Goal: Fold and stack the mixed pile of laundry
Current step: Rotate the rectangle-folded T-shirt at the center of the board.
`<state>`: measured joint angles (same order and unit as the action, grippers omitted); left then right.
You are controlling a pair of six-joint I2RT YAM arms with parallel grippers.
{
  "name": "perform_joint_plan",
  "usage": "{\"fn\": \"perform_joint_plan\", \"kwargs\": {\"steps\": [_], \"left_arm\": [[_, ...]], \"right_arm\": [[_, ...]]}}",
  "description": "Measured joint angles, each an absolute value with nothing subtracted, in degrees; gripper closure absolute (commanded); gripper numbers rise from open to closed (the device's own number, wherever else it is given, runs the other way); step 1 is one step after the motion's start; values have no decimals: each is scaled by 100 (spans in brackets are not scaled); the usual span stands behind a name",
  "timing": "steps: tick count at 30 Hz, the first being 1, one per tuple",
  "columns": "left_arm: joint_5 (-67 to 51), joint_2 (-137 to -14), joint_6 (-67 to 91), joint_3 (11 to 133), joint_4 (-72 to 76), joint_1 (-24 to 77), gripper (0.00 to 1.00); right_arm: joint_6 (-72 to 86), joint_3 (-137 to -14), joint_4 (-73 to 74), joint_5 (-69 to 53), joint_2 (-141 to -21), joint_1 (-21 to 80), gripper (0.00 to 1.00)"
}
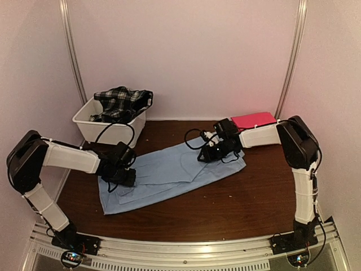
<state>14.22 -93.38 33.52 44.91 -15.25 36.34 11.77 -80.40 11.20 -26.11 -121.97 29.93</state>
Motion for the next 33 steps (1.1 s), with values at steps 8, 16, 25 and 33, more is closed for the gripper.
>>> {"fn": "perform_joint_plan", "kwargs": {"steps": [8,16,25,33], "left_arm": [[563,-9367,2768,4694,-1594,4195,70],[462,-9470,2171,5481,-2231,4619,69],[1116,-9948,1428,6377,-2718,4571,75],[1164,-10523,1201,6298,-2991,4831,80]], "right_arm": [[762,-11194,2246,-2029,-13987,2873,56],[639,-10077,2563,-1828,-12984,2604,52],[1050,-8390,1656,-2467,-11509,2832,56],[1347,-7841,1210,-2733,-12011,3061,57]]}}
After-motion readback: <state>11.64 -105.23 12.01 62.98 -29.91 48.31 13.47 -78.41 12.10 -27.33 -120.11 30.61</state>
